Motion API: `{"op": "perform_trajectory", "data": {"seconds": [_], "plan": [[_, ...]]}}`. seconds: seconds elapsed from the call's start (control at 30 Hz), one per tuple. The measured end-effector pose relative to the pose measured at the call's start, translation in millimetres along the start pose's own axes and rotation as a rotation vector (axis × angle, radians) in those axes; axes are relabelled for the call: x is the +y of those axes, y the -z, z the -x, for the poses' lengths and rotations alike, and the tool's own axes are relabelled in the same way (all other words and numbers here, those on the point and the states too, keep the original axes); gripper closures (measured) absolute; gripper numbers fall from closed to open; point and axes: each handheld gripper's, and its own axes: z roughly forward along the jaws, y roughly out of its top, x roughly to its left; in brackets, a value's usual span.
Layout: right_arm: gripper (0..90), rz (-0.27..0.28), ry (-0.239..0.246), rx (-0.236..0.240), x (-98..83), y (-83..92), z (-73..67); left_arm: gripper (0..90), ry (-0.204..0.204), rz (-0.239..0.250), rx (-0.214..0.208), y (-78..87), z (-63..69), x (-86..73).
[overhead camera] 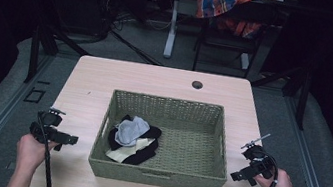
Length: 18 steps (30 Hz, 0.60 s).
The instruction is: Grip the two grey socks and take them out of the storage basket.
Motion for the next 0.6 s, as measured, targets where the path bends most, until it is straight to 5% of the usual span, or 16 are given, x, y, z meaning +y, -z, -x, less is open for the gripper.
{"op": "perform_trajectory", "data": {"seconds": [0.43,0.6], "plan": [[8.2,-0.022,0.026,-0.011,2.7,-3.4,-3.0,0.0,-0.021,-0.014,0.021,-0.5,-1.2,-1.4],[8.4,-0.041,0.048,-0.014,3.5,-3.4,-4.9,0.1,-0.022,0.021,0.048,3.8,-0.7,-1.2]]}}
